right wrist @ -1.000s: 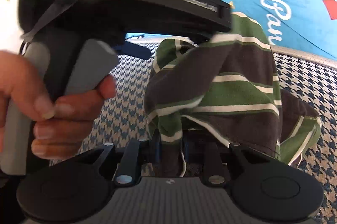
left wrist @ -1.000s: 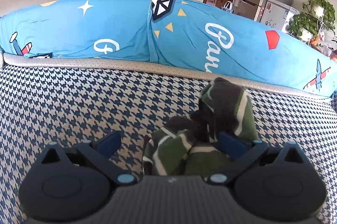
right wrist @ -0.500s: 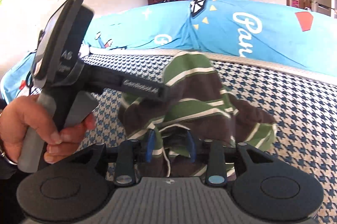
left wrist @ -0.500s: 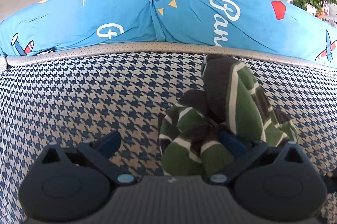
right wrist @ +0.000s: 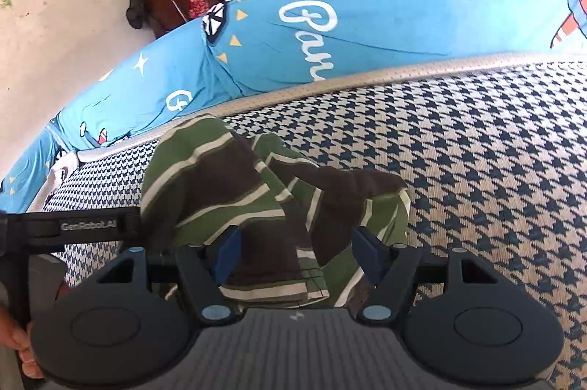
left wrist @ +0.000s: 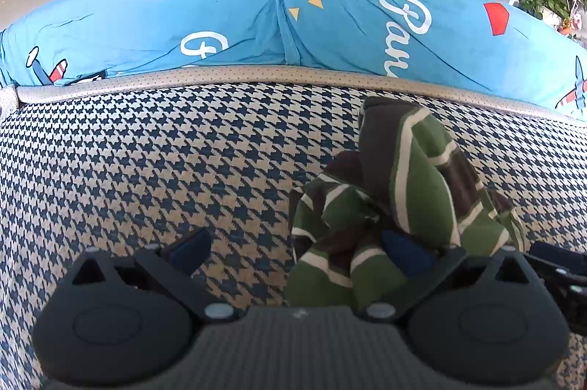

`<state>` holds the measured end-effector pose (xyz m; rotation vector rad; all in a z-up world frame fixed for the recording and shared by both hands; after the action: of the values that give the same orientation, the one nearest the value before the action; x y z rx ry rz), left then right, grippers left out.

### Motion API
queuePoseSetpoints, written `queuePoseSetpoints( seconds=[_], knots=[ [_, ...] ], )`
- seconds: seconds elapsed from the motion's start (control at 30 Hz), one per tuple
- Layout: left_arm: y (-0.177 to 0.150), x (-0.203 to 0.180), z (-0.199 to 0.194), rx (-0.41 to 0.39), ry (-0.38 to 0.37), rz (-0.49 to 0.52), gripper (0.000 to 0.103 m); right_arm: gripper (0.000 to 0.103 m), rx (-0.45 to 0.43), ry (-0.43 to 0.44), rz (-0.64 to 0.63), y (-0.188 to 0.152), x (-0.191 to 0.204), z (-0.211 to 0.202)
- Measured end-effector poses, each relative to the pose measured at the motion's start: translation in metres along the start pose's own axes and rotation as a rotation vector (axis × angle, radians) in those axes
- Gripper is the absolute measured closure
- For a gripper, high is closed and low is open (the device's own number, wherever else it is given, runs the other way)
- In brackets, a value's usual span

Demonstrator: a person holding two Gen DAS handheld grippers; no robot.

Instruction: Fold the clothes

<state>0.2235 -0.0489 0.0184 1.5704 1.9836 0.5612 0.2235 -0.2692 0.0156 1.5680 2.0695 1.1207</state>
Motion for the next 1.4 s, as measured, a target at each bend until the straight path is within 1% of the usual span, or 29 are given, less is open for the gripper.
queuePoseSetpoints(
  seconds=[0.1,0.17,0.33,0.37,0.4,0.43,0.47,0.5,0.53,0.6,0.67,0.77,0.87,1.0,1.13,1.3,1.4],
  knots=[
    [0.005,0.003,-0.006,-0.035,0.006,-0.005,0.0,0.034,0.019,0.024,0.046,-0.002,-0.002,0.007],
    [0.008,0.003,-0.011,-0.065,0.013,0.0,0.0,0.033,0.03,0.035,0.056,-0.004,-0.002,0.011],
    [0.016,0.003,-0.018,-0.094,-0.016,-0.026,0.0,0.033,0.025,0.05,0.064,-0.006,0.0,0.015],
    [0.017,0.003,-0.019,-0.1,-0.019,-0.029,0.0,0.036,0.021,0.051,0.063,-0.006,0.0,0.015],
    [0.018,0.003,-0.019,-0.105,-0.02,-0.031,0.0,0.044,0.016,0.059,0.057,-0.006,0.002,0.015],
    [0.019,0.003,-0.02,-0.106,-0.021,-0.032,0.0,0.049,0.011,0.071,0.046,-0.005,0.004,0.014],
    [0.019,0.003,-0.02,-0.107,-0.023,-0.034,0.0,0.057,0.007,0.083,0.034,-0.005,0.006,0.014],
    [0.02,0.004,-0.021,-0.107,-0.027,-0.036,0.0,0.063,0.0,0.091,0.019,-0.005,0.008,0.013],
    [0.02,0.005,-0.022,-0.11,-0.031,-0.04,0.0,0.066,-0.007,0.099,0.004,-0.005,0.011,0.012],
    [0.022,0.006,-0.024,-0.115,-0.038,-0.048,0.0,0.077,-0.02,0.114,-0.027,-0.006,0.016,0.011],
    [0.023,0.008,-0.027,-0.121,-0.046,-0.055,0.0,0.082,-0.032,0.139,-0.046,-0.006,0.02,0.009],
    [0.026,0.008,-0.031,-0.133,-0.064,-0.058,0.0,0.085,-0.053,0.168,-0.087,-0.005,0.029,0.007],
    [0.027,0.007,-0.037,-0.148,-0.084,-0.056,0.0,0.085,-0.066,0.205,-0.137,-0.006,0.04,0.005],
    [0.026,0.003,-0.039,-0.146,-0.116,-0.045,0.0,0.085,-0.059,0.247,-0.2,-0.012,0.056,0.003],
    [0.021,-0.004,-0.036,-0.139,-0.124,-0.009,0.0,0.085,-0.035,0.293,-0.261,-0.019,0.071,0.005],
    [0.014,-0.005,-0.022,-0.086,-0.092,0.009,0.0,0.085,-0.011,0.321,-0.323,-0.025,0.085,0.006],
    [0.01,-0.004,-0.013,-0.048,-0.067,0.016,0.0,0.083,-0.002,0.321,-0.335,-0.024,0.084,0.004]
  ],
)
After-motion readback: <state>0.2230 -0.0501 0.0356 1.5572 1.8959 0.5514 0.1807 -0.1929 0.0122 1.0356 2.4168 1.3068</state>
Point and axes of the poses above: each gripper's, at about its wrist camera, not at the fingertips, and z roughly the way its jaws point, x to its left, y to its top, the point moved 2 cm from there along z, roughly the way its jaws point, and after that the axes turned 11 degrees about -z, right-handed, at the moved point
